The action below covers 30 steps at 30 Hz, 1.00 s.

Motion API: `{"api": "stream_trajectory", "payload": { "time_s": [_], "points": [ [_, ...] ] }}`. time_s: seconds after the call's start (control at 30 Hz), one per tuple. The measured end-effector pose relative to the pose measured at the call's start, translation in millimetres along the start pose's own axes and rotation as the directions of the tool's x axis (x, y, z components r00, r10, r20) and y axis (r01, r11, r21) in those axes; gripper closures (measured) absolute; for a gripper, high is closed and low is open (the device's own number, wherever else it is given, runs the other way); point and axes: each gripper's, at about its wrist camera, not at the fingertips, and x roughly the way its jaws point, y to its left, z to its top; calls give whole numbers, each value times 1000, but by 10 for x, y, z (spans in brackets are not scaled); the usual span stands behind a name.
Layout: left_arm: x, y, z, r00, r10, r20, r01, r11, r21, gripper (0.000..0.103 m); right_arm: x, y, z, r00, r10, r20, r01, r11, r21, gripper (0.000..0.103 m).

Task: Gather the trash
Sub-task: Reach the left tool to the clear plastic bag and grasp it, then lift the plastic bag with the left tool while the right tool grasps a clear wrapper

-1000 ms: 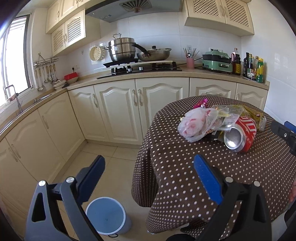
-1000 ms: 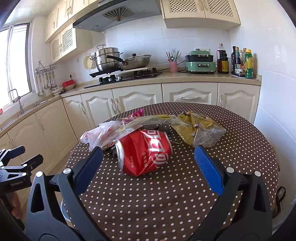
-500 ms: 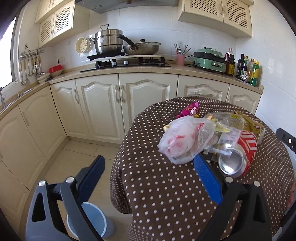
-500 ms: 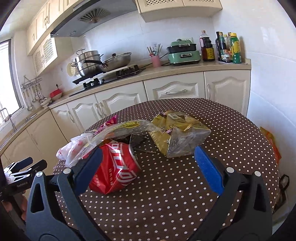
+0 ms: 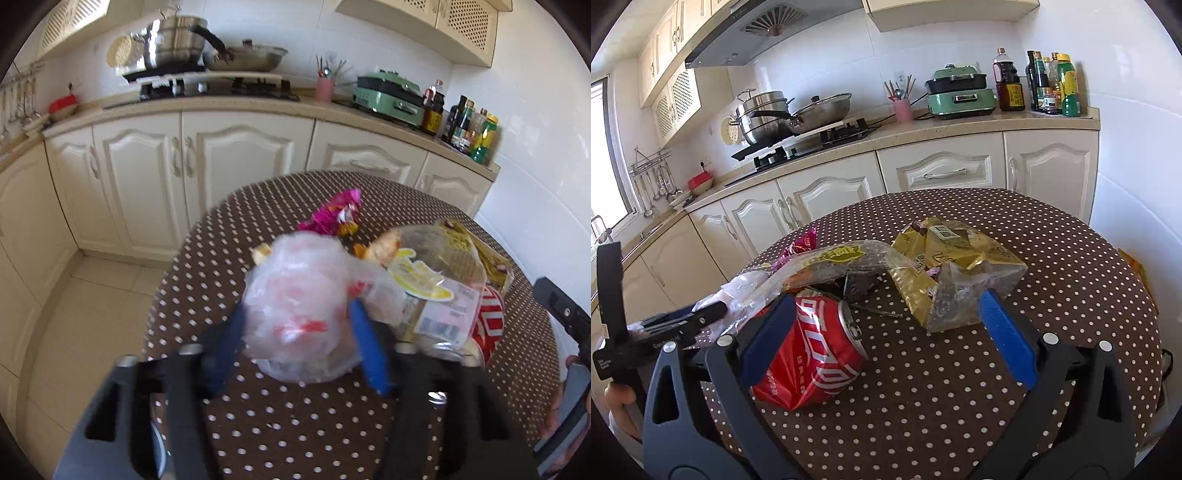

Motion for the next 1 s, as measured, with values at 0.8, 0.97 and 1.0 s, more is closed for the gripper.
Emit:
{"api": "stream_trajectory", "payload": {
  "time_s": [0.8,0.97,1.0],
  "points": [
    [-1160,191,-359,975,-29,219,41,998,-54,79,765,203,271,932,293,-214,-221,926,305,26],
    [-1355,324,-456,972,-12,236,29,997,-69,79,929,213,238,907,352,-233,-258,898,355,86],
    [-1395,350,-472,971,-9,240,26,997,-70,79,894,243,244,911,349,-221,-263,903,340,88]
  ]
}}
